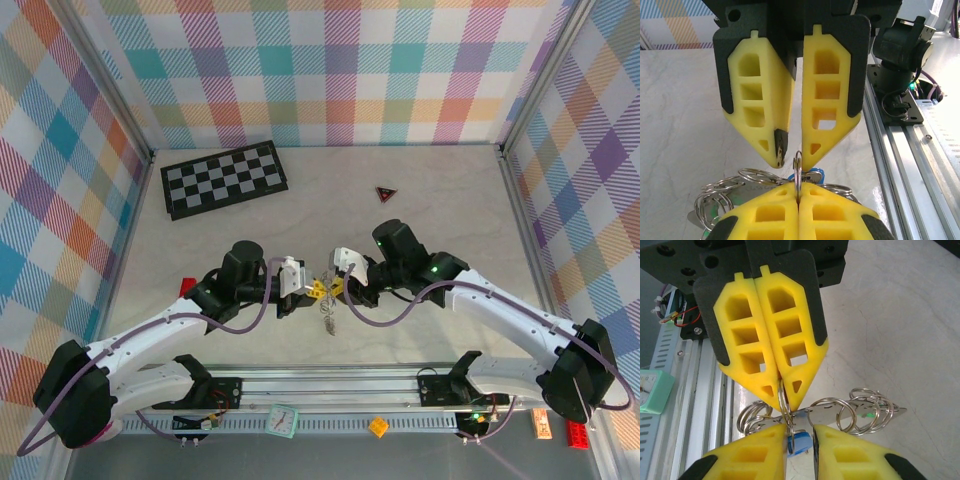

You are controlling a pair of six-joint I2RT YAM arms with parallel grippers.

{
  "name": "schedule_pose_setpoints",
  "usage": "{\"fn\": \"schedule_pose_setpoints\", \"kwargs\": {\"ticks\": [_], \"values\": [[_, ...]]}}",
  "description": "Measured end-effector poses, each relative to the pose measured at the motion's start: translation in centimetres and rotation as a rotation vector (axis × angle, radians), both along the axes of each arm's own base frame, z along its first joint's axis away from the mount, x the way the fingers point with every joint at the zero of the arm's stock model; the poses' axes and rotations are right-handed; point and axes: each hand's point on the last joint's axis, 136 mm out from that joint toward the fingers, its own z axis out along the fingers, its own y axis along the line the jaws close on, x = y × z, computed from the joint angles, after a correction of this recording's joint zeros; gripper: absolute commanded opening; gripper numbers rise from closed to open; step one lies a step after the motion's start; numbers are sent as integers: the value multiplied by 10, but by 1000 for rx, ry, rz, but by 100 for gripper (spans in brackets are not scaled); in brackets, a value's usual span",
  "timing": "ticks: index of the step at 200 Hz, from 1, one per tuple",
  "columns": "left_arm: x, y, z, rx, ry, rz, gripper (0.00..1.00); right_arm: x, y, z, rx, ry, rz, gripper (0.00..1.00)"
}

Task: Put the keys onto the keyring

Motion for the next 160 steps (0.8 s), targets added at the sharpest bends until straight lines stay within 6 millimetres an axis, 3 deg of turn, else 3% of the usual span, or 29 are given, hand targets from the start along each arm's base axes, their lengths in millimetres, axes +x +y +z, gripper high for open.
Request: {"fn": "schedule_pose_setpoints", "kwargs": {"ticks": [19, 66, 104, 122, 160], "values": [[0, 0, 1, -2, -2, 0, 0, 2, -1, -1, -5, -5, -8, 21], [0, 0, 0, -1, -2, 1, 0, 0, -3, -5, -20, 4, -8, 5], [0, 0, 0, -1, -1, 1, 0, -1, -2, -11, -31, 23, 0, 1], [-1, 1, -4, 5, 6, 1, 0, -1, 1, -18, -38, 48, 12, 3], [-2, 1, -5, 0, 8, -7, 0, -1, 4, -20, -37, 59, 17, 20]]}}
